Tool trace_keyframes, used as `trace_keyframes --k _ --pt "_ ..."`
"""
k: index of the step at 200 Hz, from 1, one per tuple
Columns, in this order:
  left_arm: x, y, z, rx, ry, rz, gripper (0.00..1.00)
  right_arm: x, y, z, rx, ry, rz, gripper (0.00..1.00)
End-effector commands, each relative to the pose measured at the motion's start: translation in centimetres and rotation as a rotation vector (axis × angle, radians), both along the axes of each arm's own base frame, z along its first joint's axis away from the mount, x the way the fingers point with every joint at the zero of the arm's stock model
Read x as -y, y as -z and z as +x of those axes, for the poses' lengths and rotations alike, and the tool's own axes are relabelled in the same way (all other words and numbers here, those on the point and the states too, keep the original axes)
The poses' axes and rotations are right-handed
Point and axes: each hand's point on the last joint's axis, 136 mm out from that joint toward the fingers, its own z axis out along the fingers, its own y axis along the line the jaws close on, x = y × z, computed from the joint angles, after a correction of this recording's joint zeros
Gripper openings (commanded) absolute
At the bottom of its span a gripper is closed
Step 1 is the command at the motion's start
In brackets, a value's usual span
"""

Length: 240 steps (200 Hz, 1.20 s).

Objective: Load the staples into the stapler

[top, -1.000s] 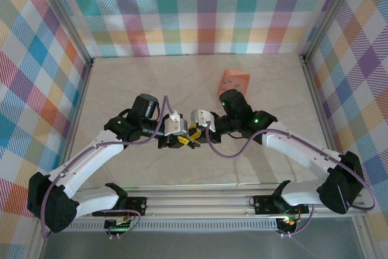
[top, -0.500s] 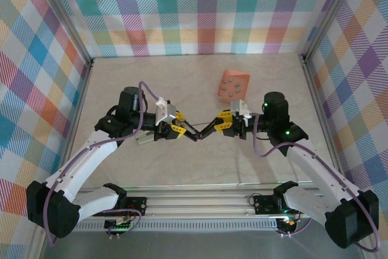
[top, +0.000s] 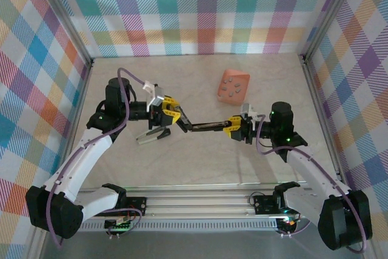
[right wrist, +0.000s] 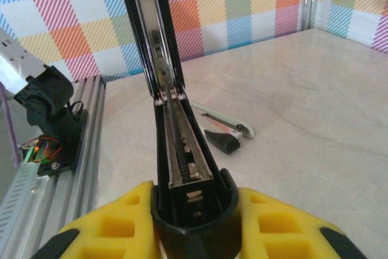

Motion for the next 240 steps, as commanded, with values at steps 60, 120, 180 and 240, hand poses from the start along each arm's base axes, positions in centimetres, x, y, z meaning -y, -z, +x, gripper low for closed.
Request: trace_keyframes --k 60,120,180,240 --pt "-1.2 -11.1 -1.4 0.242 -0.033 -0.163 0.00 2.8 6.6 3.5 -0.181 0.215 -0.212 0.25" --pt "-1.4 -11.1 -0.7 0.288 -0.102 -0.138 0.00 1.8 3.0 4.4 -0.203 0.198 -0.093 0.55" --pt "-1.6 -9.8 2.5 0.314 -0.298 -0.186 0.00 1.6 -1.0 6.9 -0.537 0.348 0.070 0.68" --pt "-1.5 -8.0 5.5 0.332 -0.548 -0.334 0.00 0.8 -0.5 8.6 -1.092 0.639 0.263 0.70"
